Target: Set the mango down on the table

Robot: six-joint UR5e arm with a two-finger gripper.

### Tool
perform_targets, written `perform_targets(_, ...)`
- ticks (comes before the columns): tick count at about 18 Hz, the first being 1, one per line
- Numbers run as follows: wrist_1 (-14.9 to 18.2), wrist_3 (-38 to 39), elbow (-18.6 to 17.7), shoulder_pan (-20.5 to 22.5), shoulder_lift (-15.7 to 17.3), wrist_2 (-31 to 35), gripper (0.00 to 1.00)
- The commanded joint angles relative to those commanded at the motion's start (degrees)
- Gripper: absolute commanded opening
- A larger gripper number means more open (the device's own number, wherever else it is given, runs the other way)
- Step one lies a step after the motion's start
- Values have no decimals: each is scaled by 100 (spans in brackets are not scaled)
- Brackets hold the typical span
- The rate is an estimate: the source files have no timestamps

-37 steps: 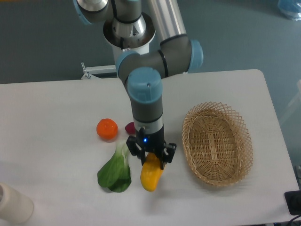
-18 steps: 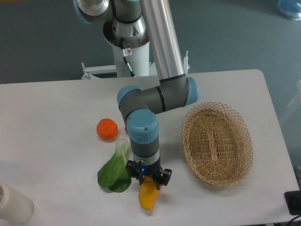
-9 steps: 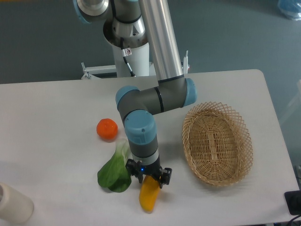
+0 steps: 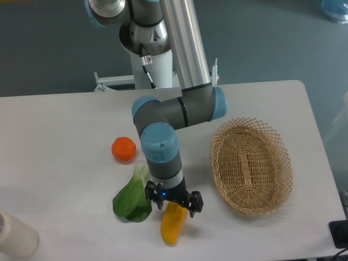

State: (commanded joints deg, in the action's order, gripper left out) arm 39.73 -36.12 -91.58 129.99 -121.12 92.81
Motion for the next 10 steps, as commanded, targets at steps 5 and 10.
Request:
perform_targets(5,0,9,-70,0,27,26,100)
perform_targets(10,-9,9,-123,9,62,0,100)
